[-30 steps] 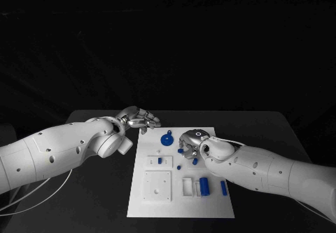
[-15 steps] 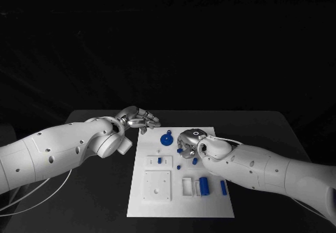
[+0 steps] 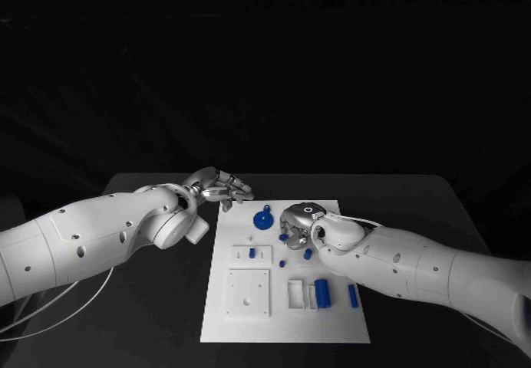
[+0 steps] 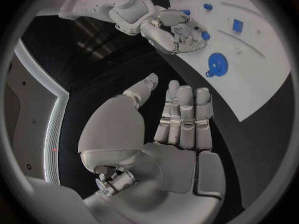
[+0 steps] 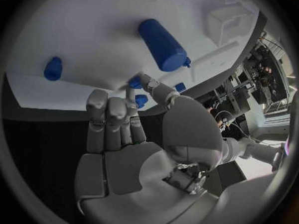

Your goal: Assemble the parts on the task board

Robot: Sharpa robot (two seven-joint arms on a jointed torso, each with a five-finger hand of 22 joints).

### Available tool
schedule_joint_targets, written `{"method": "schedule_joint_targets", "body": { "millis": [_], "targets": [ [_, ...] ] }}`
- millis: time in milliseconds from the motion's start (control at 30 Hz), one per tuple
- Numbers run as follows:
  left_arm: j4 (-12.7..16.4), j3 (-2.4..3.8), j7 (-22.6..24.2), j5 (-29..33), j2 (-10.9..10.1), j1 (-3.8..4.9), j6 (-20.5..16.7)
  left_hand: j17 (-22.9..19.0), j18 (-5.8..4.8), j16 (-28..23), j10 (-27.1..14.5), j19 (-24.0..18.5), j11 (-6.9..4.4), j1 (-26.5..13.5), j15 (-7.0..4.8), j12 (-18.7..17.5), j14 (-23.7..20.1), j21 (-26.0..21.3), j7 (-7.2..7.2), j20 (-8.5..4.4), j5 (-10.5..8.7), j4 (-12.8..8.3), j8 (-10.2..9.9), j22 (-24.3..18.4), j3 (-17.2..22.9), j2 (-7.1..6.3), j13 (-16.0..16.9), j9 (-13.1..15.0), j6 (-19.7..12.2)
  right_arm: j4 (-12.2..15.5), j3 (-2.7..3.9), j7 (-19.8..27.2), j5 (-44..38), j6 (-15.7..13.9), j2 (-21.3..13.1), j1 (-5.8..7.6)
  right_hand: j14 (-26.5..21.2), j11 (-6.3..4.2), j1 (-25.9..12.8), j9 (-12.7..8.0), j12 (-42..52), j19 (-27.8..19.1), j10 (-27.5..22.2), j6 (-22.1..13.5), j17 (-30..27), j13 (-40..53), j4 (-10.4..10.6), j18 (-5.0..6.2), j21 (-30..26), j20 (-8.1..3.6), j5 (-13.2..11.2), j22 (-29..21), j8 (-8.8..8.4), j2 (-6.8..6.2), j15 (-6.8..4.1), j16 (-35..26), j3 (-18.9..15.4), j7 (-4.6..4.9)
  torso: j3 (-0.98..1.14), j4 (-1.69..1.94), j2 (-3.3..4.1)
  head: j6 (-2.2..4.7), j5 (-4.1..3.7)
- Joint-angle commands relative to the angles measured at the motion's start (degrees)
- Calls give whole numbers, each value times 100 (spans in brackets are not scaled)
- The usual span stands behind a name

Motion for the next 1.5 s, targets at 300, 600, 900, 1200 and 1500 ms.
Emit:
{"method": "schedule_joint_targets", "body": {
  "millis": [300,600,900,1200,1500],
  "targets": [
    [-1,3,23,32,-4,6,41,11,69,-33,-11,2,39,2,2,-22,25,-30,95,-268,4,26,-25,10,-1,51,9,8,-119,204,-44,-132,-128,-38,-156,-74,40,-90,-78,8,17,-13,81,189,5,-26,-12,359,57,8,6,96,56,244,-78,0,93,3,-3,-3,-6,31,-10],
    [-9,1,8,35,-24,6,53,15,69,-35,-11,2,39,2,3,-23,25,-31,95,-267,3,26,-25,12,-4,51,10,8,-120,353,-33,-169,-123,-212,-271,-53,57,-98,-114,7,10,7,107,204,5,-33,11,359,64,2,8,91,60,206,-86,1,123,-5,-1,-1,-5,50,-14],
    [-30,-21,-74,35,-8,6,191,31,66,-48,-10,-3,38,-43,3,-29,20,-37,92,-260,4,64,-9,19,-27,67,14,19,-95,526,49,-233,-71,-477,-390,-26,72,-105,-123,6,0,27,129,216,2,-39,36,359,64,-9,10,84,62,151,-94,-3,174,-11,4,-1,-3,76,-10],
    [-38,-42,-359,225,2,6,573,64,56,-82,11,-32,25,-262,-6,-35,-3,-61,78,-257,0,242,22,33,-107,90,23,37,-41,851,164,-299,-65,-589,-535,38,83,-109,-122,4,-9,44,141,220,-1,-44,60,359,62,-20,6,78,61,104,-99,-9,213,-15,7,-14,-6,102,-10],
    [-80,-67,-1038,286,65,8,1000,132,62,-108,18,-72,5,-865,-27,-94,-15,-98,53,-281,-26,733,52,59,-386,117,15,60,8,1326,382,-328,-44,-609,-738,121,93,-112,-115,4,-16,58,153,222,-3,-46,82,359,60,-30,5,73,61,59,-103,-13,247,-17,9,-12,-12,151,-14]
  ]
}}
